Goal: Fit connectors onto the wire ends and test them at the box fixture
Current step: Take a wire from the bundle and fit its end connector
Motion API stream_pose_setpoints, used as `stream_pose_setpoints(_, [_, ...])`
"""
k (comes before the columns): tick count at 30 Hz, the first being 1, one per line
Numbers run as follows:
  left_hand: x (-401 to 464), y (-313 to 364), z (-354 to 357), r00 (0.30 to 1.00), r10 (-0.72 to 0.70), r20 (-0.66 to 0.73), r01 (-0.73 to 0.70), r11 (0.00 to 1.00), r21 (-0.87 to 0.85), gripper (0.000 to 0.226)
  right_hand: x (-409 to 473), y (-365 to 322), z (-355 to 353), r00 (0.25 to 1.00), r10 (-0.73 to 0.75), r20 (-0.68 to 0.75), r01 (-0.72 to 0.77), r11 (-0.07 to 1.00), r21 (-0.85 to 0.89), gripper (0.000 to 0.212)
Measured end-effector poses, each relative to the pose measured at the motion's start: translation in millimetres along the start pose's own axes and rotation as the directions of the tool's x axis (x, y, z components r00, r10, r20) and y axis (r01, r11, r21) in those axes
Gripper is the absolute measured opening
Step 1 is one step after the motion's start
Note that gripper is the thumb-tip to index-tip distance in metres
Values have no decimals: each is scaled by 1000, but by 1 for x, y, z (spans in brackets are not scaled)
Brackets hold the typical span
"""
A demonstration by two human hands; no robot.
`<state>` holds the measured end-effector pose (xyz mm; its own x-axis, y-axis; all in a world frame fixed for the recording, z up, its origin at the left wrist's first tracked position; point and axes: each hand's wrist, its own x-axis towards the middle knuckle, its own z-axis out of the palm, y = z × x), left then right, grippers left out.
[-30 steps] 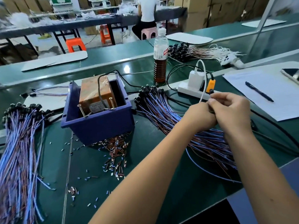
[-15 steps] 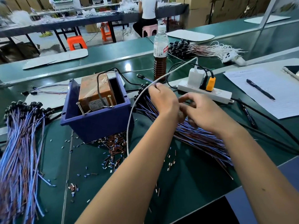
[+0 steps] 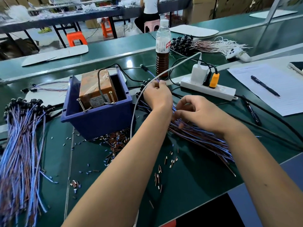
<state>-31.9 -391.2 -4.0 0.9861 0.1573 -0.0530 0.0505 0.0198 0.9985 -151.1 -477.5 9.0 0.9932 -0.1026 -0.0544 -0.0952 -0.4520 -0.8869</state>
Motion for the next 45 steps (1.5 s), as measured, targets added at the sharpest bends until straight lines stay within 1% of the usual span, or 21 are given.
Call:
stream_pose_setpoints(2, [1,-7,-4,1000,23,-15,-20,979,201,31,2,2,3,999,3,-38,-5,998,-64,16])
stream_pose_setpoints(5, [0,-16,-13,997,48,-52,-24,920,391,40,6,8,5,974,-87,-211,-16,896,-445,8])
stream_pose_setpoints(6, [0,-17,-15,997,55,-55,-28,915,403,43,5,9,7,958,-129,-257,-17,867,-498,5])
stream_pose_setpoints(9, [-3,-14,-15,999,-33,-40,43,960,277,41,7,7,15,908,-230,-351,51,891,-451,10])
stream_pose_setpoints(12, [-10,-7,-13,986,-167,-18,168,979,113,37,11,2,21,909,-242,-339,56,877,-477,15])
stream_pose_setpoints(17, [-26,-5,-22,985,-147,88,136,984,112,13,15,8,31,947,-165,-277,-23,823,-568,10])
stream_pose_setpoints(19, [-30,-6,-28,982,-134,137,114,983,142,16,16,11,35,945,-156,-286,-39,817,-575,10])
stream_pose_setpoints(22, [-32,-3,-43,954,-182,240,163,982,96,19,18,13,36,923,-184,-339,-21,854,-521,11])
stream_pose_setpoints(24, [-36,5,-57,923,-208,325,195,978,70,16,18,11,38,850,-264,-456,51,903,-427,8])
stream_pose_setpoints(26, [-39,12,-75,903,-210,374,194,978,81,18,17,2,43,698,-382,-605,157,907,-392,7])
stream_pose_setpoints(28, [-42,22,-95,863,-220,455,184,975,123,19,15,-12,49,544,-479,-689,273,878,-394,8])
stream_pose_setpoints(30, [-46,32,-121,776,-238,585,146,969,200,21,15,-29,60,462,-571,-679,398,817,-416,9])
stream_pose_setpoints(33, [-46,42,-172,636,-266,724,58,953,298,22,12,-57,89,417,-709,-569,564,692,-450,6])
stream_pose_setpoints(35, [-40,45,-212,624,-275,732,30,944,329,26,9,-74,118,436,-744,-506,656,648,-388,5])
stream_pose_setpoints(36, [-35,45,-233,666,-272,694,33,941,337,30,7,-83,135,458,-753,-472,696,634,-337,5])
stream_pose_setpoints(38, [-27,43,-265,793,-261,550,66,935,348,30,4,-100,167,506,-770,-389,749,615,-244,4])
stream_pose_setpoints(41, [-12,35,-305,975,-135,176,53,912,407,14,5,-124,217,619,-759,-203,751,647,-131,2])
stream_pose_setpoints(42, [-3,29,-315,997,-42,57,8,871,491,19,7,-130,233,676,-726,-128,716,688,-121,5])
stream_pose_setpoints(43, [6,22,-325,998,53,-42,-16,790,613,28,10,-136,248,739,-672,-58,664,739,-113,8])
stream_pose_setpoints(44, [15,15,-334,981,140,-132,3,674,739,31,13,-140,262,802,-598,1,595,798,-92,11])
stream_pose_setpoints(45, [24,10,-340,953,217,-210,51,570,820,25,18,-142,273,863,-503,44,505,861,-58,12])
